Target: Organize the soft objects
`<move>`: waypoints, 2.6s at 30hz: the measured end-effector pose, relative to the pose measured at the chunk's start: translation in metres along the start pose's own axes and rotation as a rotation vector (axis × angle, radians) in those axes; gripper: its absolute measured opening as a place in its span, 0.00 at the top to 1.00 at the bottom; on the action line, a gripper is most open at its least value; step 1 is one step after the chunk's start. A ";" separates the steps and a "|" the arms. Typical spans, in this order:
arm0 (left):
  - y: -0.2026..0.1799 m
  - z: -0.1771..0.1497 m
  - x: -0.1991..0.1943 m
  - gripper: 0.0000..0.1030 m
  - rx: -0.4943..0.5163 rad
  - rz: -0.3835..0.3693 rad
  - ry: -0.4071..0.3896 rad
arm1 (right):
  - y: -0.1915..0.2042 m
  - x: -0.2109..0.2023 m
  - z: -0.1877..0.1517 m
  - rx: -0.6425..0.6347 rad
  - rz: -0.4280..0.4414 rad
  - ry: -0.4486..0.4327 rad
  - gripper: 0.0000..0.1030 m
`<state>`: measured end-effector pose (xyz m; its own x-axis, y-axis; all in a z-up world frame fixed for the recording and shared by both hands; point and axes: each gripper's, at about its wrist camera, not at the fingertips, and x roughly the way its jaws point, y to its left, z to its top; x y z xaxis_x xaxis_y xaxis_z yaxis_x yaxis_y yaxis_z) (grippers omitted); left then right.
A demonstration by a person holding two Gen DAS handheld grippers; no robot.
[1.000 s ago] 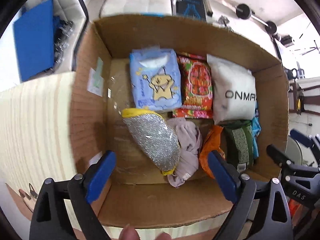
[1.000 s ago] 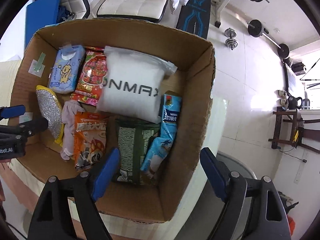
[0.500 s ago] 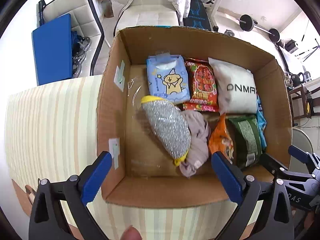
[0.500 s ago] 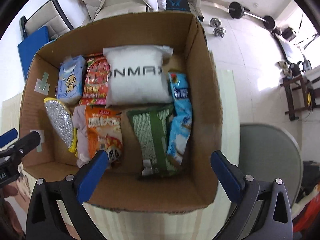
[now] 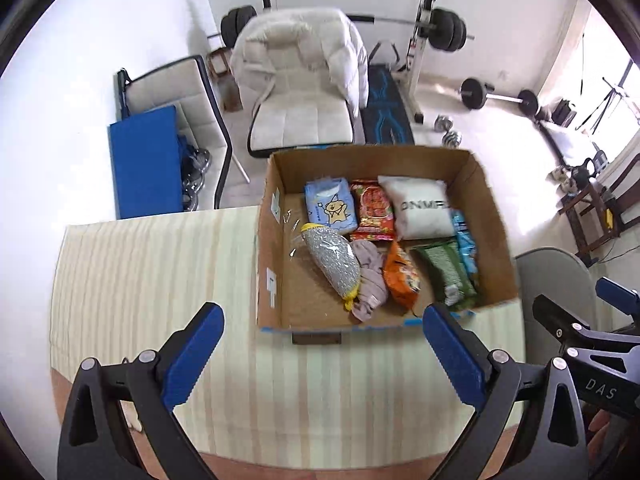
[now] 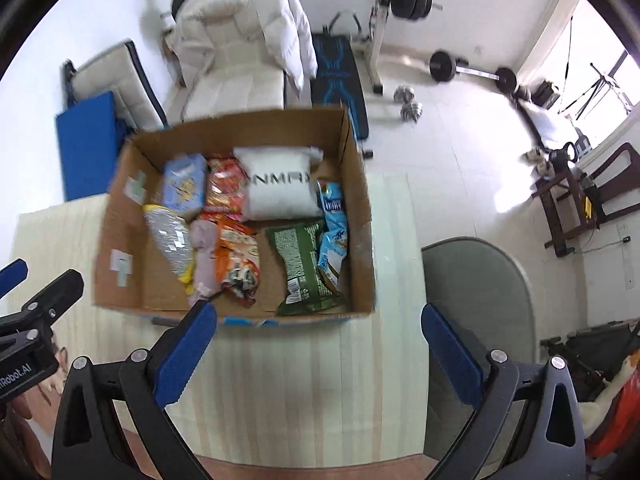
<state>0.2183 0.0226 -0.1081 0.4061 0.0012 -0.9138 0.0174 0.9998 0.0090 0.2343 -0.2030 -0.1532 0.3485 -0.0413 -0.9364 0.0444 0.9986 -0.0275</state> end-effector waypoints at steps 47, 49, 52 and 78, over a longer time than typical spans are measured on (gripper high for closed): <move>-0.022 -0.110 -0.240 0.01 -0.014 -0.008 -0.301 | -0.041 -0.322 -0.155 -0.019 0.048 -0.396 0.00; -0.022 -0.110 -0.243 0.01 -0.017 -0.008 -0.312 | -0.040 -0.323 -0.154 -0.020 0.047 -0.405 0.00; -0.020 -0.110 -0.244 0.01 -0.021 -0.005 -0.318 | -0.039 -0.325 -0.152 -0.022 0.047 -0.413 0.00; -0.022 -0.109 -0.247 0.01 -0.038 0.004 -0.327 | -0.042 -0.330 -0.146 -0.016 0.036 -0.426 0.00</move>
<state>0.0175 0.0020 0.0734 0.6779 0.0052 -0.7351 -0.0162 0.9998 -0.0079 -0.0195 -0.2265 0.1056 0.7051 -0.0127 -0.7090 0.0117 0.9999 -0.0063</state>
